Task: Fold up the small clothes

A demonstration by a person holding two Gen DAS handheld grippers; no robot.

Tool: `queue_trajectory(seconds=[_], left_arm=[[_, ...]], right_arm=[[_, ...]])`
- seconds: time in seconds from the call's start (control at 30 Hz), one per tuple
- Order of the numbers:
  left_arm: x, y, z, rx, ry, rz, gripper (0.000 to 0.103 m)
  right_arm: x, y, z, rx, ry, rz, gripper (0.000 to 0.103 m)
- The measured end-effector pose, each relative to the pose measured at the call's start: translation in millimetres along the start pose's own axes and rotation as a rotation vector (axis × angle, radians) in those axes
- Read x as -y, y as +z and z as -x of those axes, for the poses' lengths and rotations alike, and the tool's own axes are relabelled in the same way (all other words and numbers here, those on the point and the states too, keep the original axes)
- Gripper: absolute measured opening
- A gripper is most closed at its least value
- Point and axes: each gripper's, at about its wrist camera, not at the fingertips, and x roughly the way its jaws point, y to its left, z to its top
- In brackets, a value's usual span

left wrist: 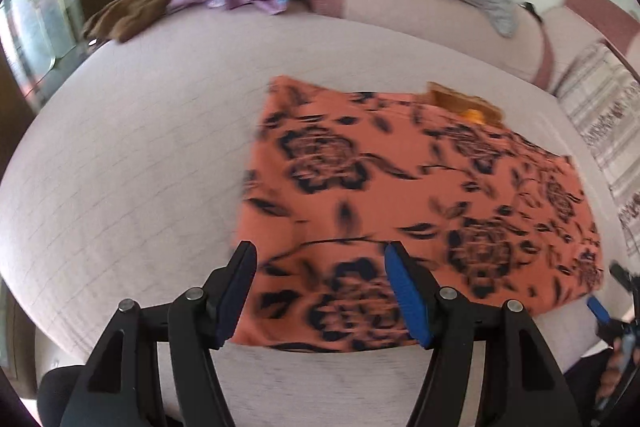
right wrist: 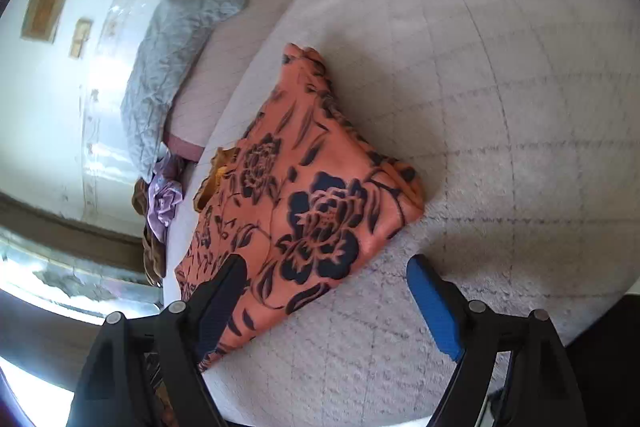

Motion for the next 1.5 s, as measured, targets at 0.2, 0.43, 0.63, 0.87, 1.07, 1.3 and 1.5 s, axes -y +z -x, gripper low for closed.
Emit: queue_trajectory(seconds=[0.2,0.43,0.63,0.87,1.07,1.3,1.5], left_arm=[[48,-3,-16,-0.036,-0.055,-0.053,0.067],[87,2,-25,-0.037,-0.081,-0.111,0.067],[108,9,-38,-0.055,-0.098,-0.137,0.067],[127,1,-61,-0.044,-0.002,-0.244,0.071],[134,15,-39,0.008,-0.039,-0.220,0.070],[144,6,-69,-0.062,0.002,-0.238,0.073],[142,7,-70,-0.059,-0.016,-0.233,0.074]], right_arm=[[-1,26,-15,0.047,0.006,-0.084,0.085],[-5,37,-22,0.061,-0.063,-0.050,0.039],[-7,37,-16,0.103,-0.042,-0.003,0.079],[-26,39,-26,0.060,-0.151,0.142,0.024],[-7,39,-25,0.061,-0.090,0.046,0.048],[-11,45,-28,0.055,-0.083,0.072,0.061],[-9,48,-28,0.047,-0.161,0.103,0.043]])
